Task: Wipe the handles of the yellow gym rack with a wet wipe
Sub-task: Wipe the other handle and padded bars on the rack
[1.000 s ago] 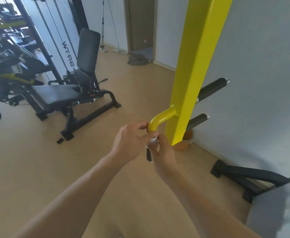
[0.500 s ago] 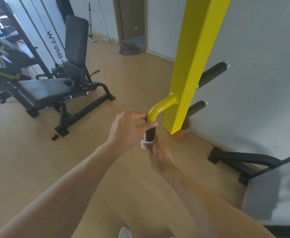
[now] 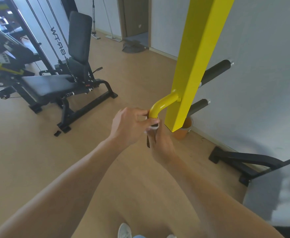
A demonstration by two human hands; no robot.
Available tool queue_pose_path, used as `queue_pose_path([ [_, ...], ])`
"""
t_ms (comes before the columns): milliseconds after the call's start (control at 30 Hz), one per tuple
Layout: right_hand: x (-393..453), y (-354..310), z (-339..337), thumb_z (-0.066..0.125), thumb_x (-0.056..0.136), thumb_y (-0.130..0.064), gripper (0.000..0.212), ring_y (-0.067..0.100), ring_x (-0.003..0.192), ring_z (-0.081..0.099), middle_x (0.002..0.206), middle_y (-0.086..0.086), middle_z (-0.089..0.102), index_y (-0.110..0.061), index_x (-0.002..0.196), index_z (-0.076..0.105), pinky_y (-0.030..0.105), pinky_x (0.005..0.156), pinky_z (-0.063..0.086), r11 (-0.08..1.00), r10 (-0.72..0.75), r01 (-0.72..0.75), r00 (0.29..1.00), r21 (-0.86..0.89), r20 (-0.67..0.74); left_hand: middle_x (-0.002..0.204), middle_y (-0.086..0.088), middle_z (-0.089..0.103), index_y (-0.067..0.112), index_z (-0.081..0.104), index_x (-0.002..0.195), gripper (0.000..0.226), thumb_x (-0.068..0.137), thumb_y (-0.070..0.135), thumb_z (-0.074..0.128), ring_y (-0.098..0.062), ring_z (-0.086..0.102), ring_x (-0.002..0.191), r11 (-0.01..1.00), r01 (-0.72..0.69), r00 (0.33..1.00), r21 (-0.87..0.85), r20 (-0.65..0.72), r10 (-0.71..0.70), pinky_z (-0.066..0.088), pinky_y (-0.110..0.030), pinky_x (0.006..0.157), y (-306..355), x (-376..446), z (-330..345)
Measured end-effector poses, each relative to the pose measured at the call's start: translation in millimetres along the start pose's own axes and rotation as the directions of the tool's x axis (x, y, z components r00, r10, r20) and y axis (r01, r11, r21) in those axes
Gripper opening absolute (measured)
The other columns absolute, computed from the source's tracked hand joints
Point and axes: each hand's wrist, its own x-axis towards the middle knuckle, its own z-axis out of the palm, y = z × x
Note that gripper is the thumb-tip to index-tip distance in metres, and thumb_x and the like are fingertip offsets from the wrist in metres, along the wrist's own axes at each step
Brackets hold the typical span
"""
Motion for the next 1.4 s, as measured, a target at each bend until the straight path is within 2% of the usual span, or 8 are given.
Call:
queue_pose_path([
  [100, 1, -1, -3, 0.043, 0.101, -0.031, 0.019, 0.012, 0.082, 0.056, 0.094, -0.002, 0.059, -0.02, 0.116, 0.043, 0.021, 0.067, 0.042, 0.999, -0.039, 0.039, 0.998, 0.0, -0.04, 0.067, 0.005, 0.065, 0.038, 0.08, 0.091, 0.022, 0.077, 0.055, 0.076, -0.012, 0.053, 0.063, 1.0, -0.009, 1.0, -0.013, 0.0, 0.009, 0.046, -0.033, 0.063, 1, -2, 2],
  [233, -19, 38, 16, 0.048, 0.099, -0.041, 0.024, 0.029, 0.095, 0.064, 0.102, 0.006, 0.064, -0.022, 0.113, 0.048, 0.045, 0.081, 0.051, 0.932, 0.293, -0.233, 0.935, -0.278, 0.201, 0.054, 0.007, 0.05, 0.036, 0.079, 0.093, 0.023, 0.078, 0.053, 0.077, -0.011, 0.043, 0.054, 1.0, 0.003, 1.0, -0.03, -0.022, -0.004, 0.042, -0.031, 0.058, 0, -3, 2],
  [467, 2, 0, 2, 0.038, 0.097, -0.048, 0.028, 0.003, 0.064, 0.056, 0.073, -0.012, 0.057, -0.022, 0.105, 0.043, 0.014, 0.054, 0.035, 0.999, 0.034, -0.033, 0.998, 0.02, -0.054, 0.076, 0.006, 0.071, 0.042, 0.078, 0.09, 0.026, 0.075, 0.062, 0.069, -0.015, 0.062, 0.076, 1.0, -0.008, 1.0, -0.01, 0.009, 0.008, 0.052, -0.038, 0.069, 0, -5, 4],
  [667, -27, 50, 21, 0.046, 0.096, -0.054, 0.041, 0.029, 0.091, 0.068, 0.101, 0.006, 0.069, -0.023, 0.123, 0.042, 0.044, 0.074, 0.055, 0.917, 0.301, -0.25, 0.945, -0.311, 0.13, 0.062, 0.006, 0.06, 0.04, 0.078, 0.093, 0.023, 0.077, 0.057, 0.075, -0.012, 0.049, 0.06, 1.0, 0.025, 0.999, 0.012, -0.021, -0.024, 0.038, -0.028, 0.058, 3, -6, 2],
  [867, 5, 5, 1, 0.043, 0.099, -0.042, 0.037, 0.015, 0.078, 0.06, 0.09, 0.001, 0.064, -0.011, 0.119, 0.048, 0.028, 0.06, 0.041, 0.998, -0.057, 0.056, 0.992, -0.011, -0.116, 0.082, 0.014, 0.075, 0.046, 0.077, 0.092, 0.022, 0.077, 0.06, 0.072, -0.011, 0.064, 0.082, 0.998, 0.058, 0.998, 0.012, 0.006, -0.058, 0.053, -0.034, 0.071, 3, -6, 4],
  [1033, -26, 54, 17, 0.045, 0.095, -0.056, 0.041, 0.024, 0.085, 0.067, 0.094, 0.003, 0.067, -0.021, 0.116, 0.047, 0.04, 0.072, 0.054, 0.915, 0.297, -0.224, 0.937, -0.334, 0.186, 0.075, 0.003, 0.071, 0.043, 0.078, 0.094, 0.027, 0.075, 0.062, 0.073, -0.014, 0.054, 0.065, 0.998, 0.062, 0.998, 0.021, -0.01, -0.061, 0.045, -0.031, 0.059, 4, -5, 5],
  [1233, 5, 9, -5, 0.04, 0.097, -0.049, 0.036, 0.019, 0.072, 0.06, 0.082, 0.002, 0.062, -0.017, 0.111, 0.044, 0.035, 0.056, 0.043, 0.998, -0.05, 0.046, 0.995, -0.042, -0.085, 0.082, 0.013, 0.075, 0.047, 0.076, 0.091, 0.024, 0.074, 0.063, 0.069, -0.009, 0.066, 0.082, 0.998, 0.066, 0.998, -0.012, 0.022, -0.066, 0.055, -0.04, 0.074, -1, -8, 4],
  [1400, -25, 42, 12, 0.039, 0.094, -0.06, 0.045, 0.027, 0.082, 0.067, 0.09, 0.003, 0.066, -0.019, 0.112, 0.046, 0.043, 0.068, 0.054, 0.925, 0.249, -0.197, 0.96, -0.325, 0.129, 0.093, 0.019, 0.074, 0.047, 0.075, 0.092, 0.043, 0.066, 0.075, 0.057, -0.011, 0.065, 0.085, 0.999, 0.047, 0.999, -0.003, 0.02, -0.047, 0.056, -0.039, 0.076, 0, -6, 7],
])
